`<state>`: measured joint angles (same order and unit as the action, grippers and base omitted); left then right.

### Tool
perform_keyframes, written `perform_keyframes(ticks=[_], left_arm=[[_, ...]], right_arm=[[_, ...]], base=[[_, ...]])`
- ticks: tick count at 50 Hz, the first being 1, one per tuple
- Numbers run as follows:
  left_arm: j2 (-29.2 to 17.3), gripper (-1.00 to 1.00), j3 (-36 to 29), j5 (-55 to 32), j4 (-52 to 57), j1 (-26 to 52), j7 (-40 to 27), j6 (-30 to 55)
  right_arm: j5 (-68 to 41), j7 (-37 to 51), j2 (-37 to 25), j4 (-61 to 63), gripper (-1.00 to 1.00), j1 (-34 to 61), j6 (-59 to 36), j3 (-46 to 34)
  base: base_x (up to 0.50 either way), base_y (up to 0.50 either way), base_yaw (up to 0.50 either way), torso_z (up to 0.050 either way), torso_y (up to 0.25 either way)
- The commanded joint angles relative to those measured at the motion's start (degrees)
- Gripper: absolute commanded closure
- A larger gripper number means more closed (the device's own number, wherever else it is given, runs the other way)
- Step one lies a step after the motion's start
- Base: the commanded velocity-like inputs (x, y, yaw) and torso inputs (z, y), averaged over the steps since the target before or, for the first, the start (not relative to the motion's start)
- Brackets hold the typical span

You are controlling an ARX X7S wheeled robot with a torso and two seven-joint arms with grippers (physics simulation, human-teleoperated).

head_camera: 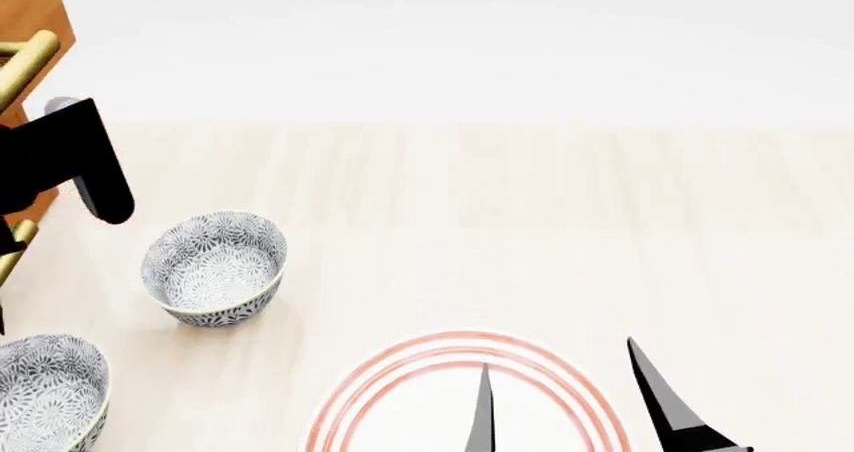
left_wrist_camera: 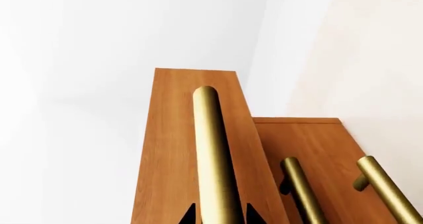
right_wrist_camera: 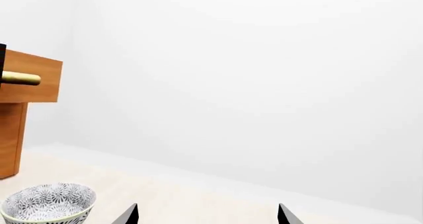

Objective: Open the top drawer of the cabinet.

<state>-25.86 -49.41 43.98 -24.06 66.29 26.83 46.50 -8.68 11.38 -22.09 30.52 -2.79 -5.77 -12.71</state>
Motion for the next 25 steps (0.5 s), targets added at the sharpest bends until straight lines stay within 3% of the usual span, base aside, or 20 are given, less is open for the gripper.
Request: perform_keyframes(ticks=[1, 13, 14, 25], left_arm=[[0.1, 1.00, -0.1, 3.0, 2.8, 1.2, -2.2, -0.6], [0.4, 1.00, -0.5, 3.4, 2.6, 1.4, -1.9, -0.2], [0.3, -1.00, -0.6, 3.6, 2.7, 1.3, -2.1, -0.2], [-3.3, -1.00, 2.2, 4.5, 16.5, -4.5, -2.2, 3.6]], right_arm=[[-0.3, 0.2, -0.2, -0.2, -1.00, 0.0, 0.2, 0.0], [-0.7, 0.3, -0.5, -0.1, -1.00, -0.1, 0.3, 0.3], [-0.7, 0.4, -0.5, -0.1, -1.00, 0.0, 0.3, 0.3], [-0.7, 0.4, -0.5, -0.6, -1.00, 0.1, 0.5, 0.0]], base=[[0.00, 0.00, 0.00, 0.000, 0.011], [0.00, 0.00, 0.00, 0.001, 0.003], [0.00, 0.00, 0.00, 0.000, 0.000], [0.00, 0.00, 0.00, 0.000, 0.001]])
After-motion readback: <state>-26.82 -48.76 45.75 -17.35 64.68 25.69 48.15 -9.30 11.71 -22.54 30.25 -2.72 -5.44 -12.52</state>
